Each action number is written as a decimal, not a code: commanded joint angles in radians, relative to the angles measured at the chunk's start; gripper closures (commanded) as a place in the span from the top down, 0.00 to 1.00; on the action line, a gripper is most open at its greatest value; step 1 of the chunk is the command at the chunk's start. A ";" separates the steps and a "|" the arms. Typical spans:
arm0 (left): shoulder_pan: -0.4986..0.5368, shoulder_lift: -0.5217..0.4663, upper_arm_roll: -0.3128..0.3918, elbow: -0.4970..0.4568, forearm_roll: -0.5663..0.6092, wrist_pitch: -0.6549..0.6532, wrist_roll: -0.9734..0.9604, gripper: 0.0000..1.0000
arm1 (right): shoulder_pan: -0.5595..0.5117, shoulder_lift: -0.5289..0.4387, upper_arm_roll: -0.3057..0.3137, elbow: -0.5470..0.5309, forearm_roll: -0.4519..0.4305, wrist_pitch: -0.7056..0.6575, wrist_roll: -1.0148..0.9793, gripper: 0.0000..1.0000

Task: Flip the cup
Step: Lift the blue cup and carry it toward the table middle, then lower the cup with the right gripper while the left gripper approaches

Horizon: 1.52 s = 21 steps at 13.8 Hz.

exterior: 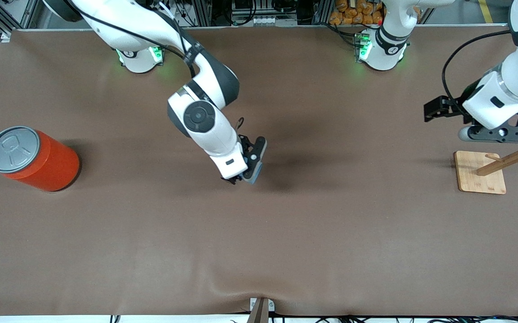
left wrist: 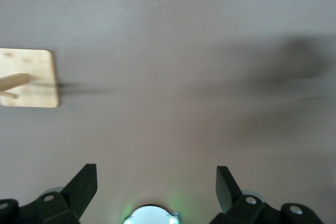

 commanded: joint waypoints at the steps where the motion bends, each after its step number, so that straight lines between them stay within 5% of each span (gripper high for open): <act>1: 0.009 0.008 -0.009 -0.019 -0.110 0.004 -0.007 1.00 | 0.033 0.102 -0.002 0.076 0.005 0.046 -0.086 0.57; 10: -0.036 0.071 -0.087 -0.290 -0.319 0.406 -0.004 1.00 | 0.083 0.209 -0.004 0.059 -0.049 0.241 -0.136 0.65; 11: -0.034 0.089 -0.098 -0.313 -0.341 0.440 0.004 1.00 | 0.083 0.216 -0.004 0.058 -0.055 0.257 -0.137 0.69; 13: -0.033 0.148 -0.116 -0.318 -0.367 0.484 0.010 1.00 | 0.083 0.216 -0.004 0.059 -0.055 0.257 -0.134 1.00; 21: -0.042 0.370 -0.131 -0.309 -0.666 0.693 0.204 1.00 | 0.069 0.096 0.000 0.067 -0.040 0.127 -0.006 1.00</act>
